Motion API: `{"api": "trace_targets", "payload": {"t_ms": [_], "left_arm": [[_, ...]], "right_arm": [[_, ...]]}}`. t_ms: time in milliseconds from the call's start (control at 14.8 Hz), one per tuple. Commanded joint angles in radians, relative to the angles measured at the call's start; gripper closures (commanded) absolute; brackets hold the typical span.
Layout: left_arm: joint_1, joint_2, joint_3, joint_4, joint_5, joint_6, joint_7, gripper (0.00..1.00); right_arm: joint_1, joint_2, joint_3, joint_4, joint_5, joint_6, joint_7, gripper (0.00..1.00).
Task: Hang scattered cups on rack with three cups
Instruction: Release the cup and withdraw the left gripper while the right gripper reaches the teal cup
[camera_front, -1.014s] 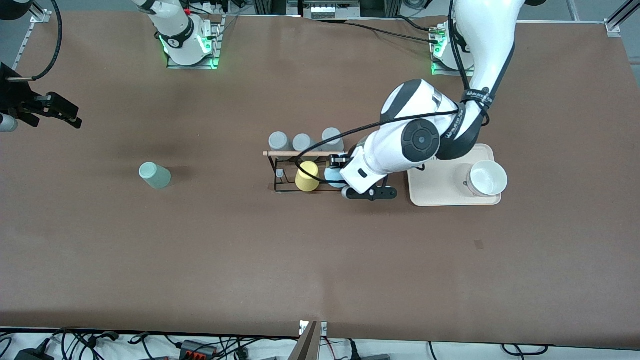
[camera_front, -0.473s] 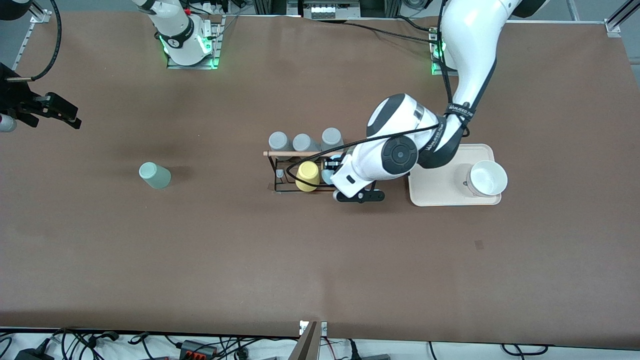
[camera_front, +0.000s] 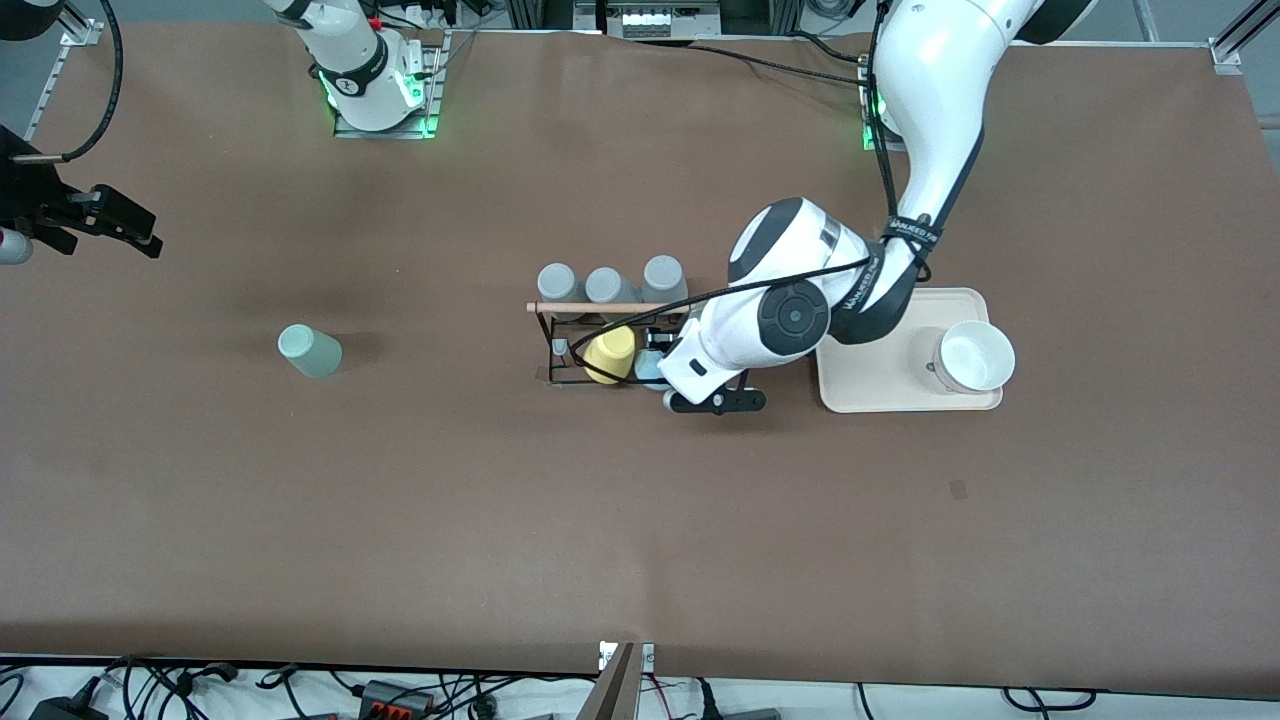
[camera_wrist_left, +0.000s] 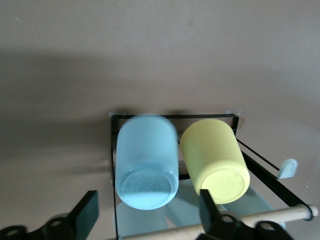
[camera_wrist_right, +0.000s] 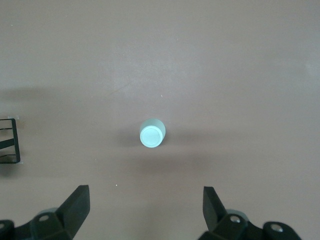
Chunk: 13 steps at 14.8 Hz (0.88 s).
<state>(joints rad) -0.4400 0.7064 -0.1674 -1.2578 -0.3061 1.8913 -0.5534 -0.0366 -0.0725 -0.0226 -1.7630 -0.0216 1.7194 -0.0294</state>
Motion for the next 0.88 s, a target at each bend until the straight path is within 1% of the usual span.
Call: {"api": "trace_targets", "payload": {"t_ms": [0, 135, 270, 338, 473, 541, 608, 743, 811], "left_arm": [[0.067, -0.083, 0.002, 0.009, 0.022, -0.104, -0.002, 0.00], [0.116, -0.140, 0.006, 0.021, 0.024, -0.194, 0.000, 0.00], [0.209, -0.192, -0.007, 0.021, 0.039, -0.271, 0.009, 0.00], [0.233, -0.223, -0.007, 0.021, 0.039, -0.312, 0.009, 0.00], [0.245, -0.270, 0.008, 0.020, 0.054, -0.366, 0.010, 0.00], [0.262, -0.312, 0.005, 0.020, 0.103, -0.400, 0.010, 0.00], [0.273, -0.332, 0.000, 0.021, 0.120, -0.440, 0.009, 0.00], [0.296, -0.349, 0.014, 0.020, 0.133, -0.548, 0.016, 0.00], [0.322, -0.355, -0.003, 0.020, 0.145, -0.570, 0.015, 0.00]], "right_arm": [[-0.006, 0.000, 0.001, 0.013, 0.017, -0.004, 0.008, 0.00], [-0.006, 0.000, 0.001, 0.014, 0.017, -0.007, 0.011, 0.00], [-0.008, 0.000, -0.002, 0.014, 0.034, -0.011, 0.014, 0.00], [-0.014, 0.002, -0.006, 0.014, 0.079, -0.011, 0.016, 0.00], [-0.035, 0.022, -0.046, 0.004, 0.196, -0.011, 0.019, 0.00], [-0.037, 0.061, -0.051, 0.010, 0.204, -0.005, 0.017, 0.00], [-0.040, 0.088, -0.053, 0.014, 0.200, 0.005, 0.019, 0.00], [-0.039, 0.103, -0.053, 0.011, 0.177, 0.012, 0.019, 0.00], [-0.034, 0.120, -0.051, 0.008, 0.177, 0.011, 0.019, 0.00]]}}
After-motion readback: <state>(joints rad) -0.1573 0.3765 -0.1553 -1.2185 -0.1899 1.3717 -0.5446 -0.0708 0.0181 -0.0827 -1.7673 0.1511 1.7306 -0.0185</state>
